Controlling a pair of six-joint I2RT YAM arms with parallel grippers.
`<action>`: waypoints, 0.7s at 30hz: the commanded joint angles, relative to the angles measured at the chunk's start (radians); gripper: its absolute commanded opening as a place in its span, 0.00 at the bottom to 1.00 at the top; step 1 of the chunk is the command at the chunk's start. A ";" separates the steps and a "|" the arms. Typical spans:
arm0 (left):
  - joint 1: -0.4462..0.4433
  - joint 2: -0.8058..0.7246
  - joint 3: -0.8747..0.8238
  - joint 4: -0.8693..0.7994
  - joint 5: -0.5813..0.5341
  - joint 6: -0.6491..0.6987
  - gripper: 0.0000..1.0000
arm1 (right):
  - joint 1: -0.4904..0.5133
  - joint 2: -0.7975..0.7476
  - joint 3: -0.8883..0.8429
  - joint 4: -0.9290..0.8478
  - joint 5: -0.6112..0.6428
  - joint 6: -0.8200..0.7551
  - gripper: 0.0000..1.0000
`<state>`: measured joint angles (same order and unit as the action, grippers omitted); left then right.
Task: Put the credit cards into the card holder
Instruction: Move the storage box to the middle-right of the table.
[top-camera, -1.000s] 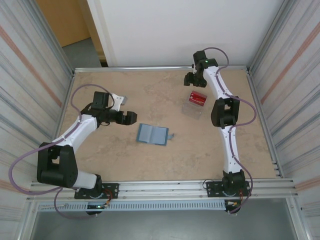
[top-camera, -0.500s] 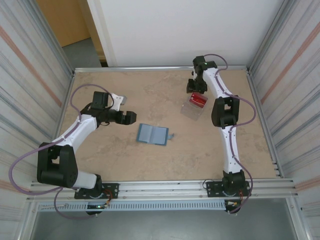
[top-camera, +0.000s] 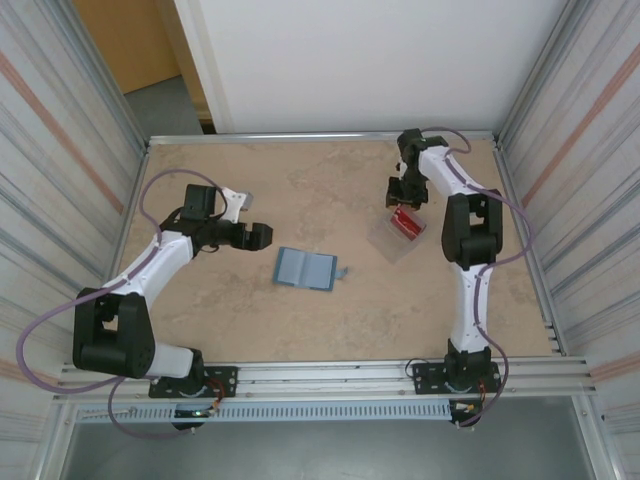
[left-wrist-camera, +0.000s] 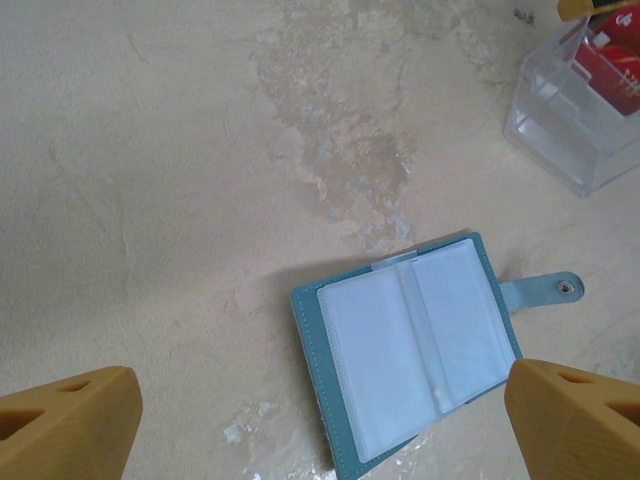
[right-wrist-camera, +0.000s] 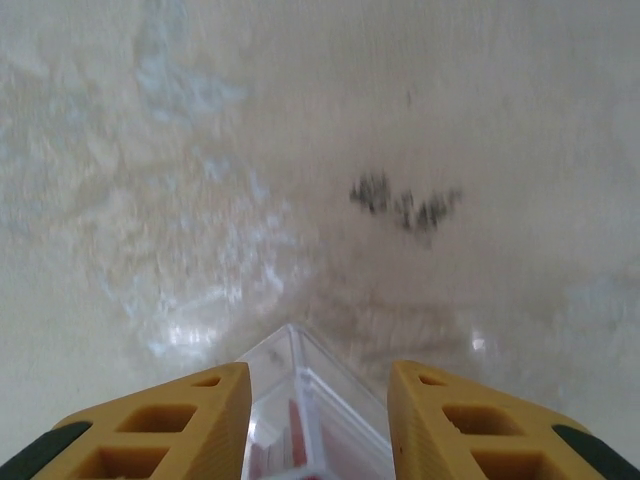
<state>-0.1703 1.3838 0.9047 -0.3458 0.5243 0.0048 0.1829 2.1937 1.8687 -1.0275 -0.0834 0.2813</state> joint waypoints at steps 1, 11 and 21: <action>-0.015 -0.023 0.022 -0.004 0.037 0.016 0.93 | 0.006 -0.145 -0.151 0.075 -0.033 0.065 0.39; -0.325 0.147 0.333 -0.187 -0.044 0.011 0.85 | -0.039 -0.430 -0.500 0.241 -0.105 0.160 0.45; -0.582 0.489 0.655 -0.221 0.120 -0.265 0.83 | -0.184 -0.614 -0.682 0.338 -0.287 0.145 0.70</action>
<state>-0.7380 1.8137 1.5078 -0.5411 0.5556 -0.1215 0.0280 1.6192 1.2419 -0.7357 -0.2558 0.4171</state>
